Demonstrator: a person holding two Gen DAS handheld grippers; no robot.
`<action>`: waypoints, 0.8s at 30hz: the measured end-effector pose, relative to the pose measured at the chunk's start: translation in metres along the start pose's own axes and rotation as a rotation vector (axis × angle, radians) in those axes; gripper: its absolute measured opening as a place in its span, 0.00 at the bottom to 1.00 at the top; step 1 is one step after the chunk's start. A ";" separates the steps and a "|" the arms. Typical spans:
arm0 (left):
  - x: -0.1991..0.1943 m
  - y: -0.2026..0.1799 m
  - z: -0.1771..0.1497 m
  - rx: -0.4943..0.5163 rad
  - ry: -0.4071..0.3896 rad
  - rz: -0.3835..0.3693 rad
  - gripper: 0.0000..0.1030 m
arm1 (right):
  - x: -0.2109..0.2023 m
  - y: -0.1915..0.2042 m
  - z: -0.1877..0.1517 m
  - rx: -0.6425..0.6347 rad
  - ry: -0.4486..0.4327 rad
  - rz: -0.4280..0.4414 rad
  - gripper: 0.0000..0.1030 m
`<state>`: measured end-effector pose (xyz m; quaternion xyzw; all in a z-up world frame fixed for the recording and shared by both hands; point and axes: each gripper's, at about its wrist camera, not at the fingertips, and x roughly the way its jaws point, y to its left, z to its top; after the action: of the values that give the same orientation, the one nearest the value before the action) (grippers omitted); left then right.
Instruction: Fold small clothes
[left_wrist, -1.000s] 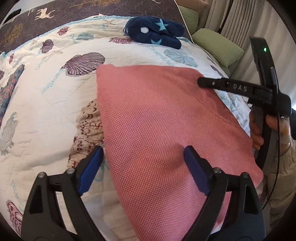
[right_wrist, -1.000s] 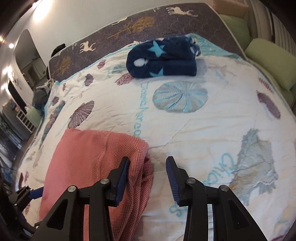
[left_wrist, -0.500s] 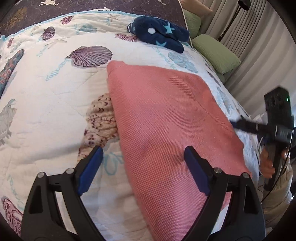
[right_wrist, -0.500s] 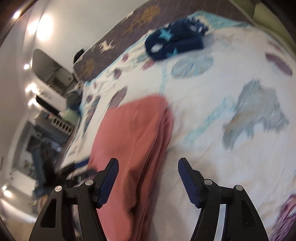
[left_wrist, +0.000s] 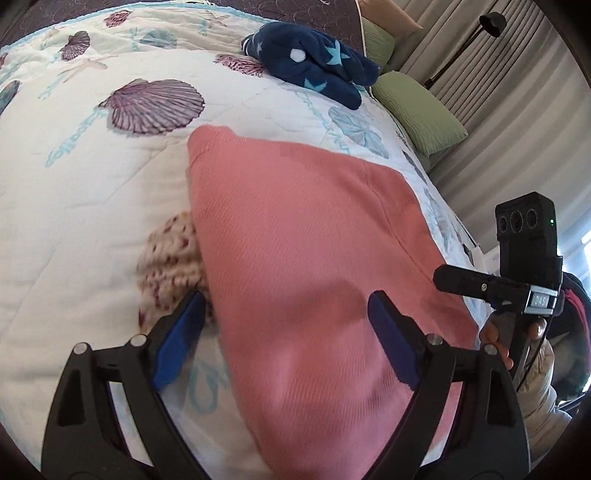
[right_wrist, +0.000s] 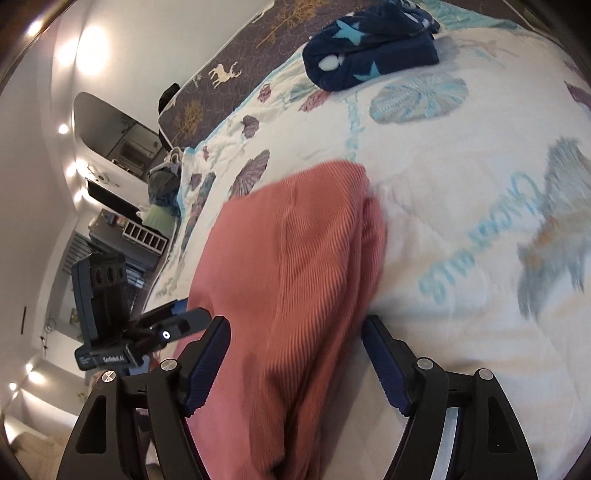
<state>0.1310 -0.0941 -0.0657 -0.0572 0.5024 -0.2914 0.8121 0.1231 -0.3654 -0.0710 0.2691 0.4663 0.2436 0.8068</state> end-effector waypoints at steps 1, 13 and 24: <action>0.001 0.000 0.002 -0.001 -0.004 -0.003 0.87 | 0.004 0.002 0.003 -0.009 -0.002 -0.006 0.73; -0.069 -0.054 0.001 0.196 -0.248 0.145 0.29 | -0.042 0.052 -0.007 -0.115 -0.161 -0.010 0.23; -0.202 -0.135 0.026 0.394 -0.541 0.101 0.28 | -0.162 0.162 -0.024 -0.326 -0.477 -0.102 0.23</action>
<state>0.0312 -0.1034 0.1573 0.0506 0.2051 -0.3166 0.9247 0.0069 -0.3451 0.1267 0.1621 0.2309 0.2042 0.9374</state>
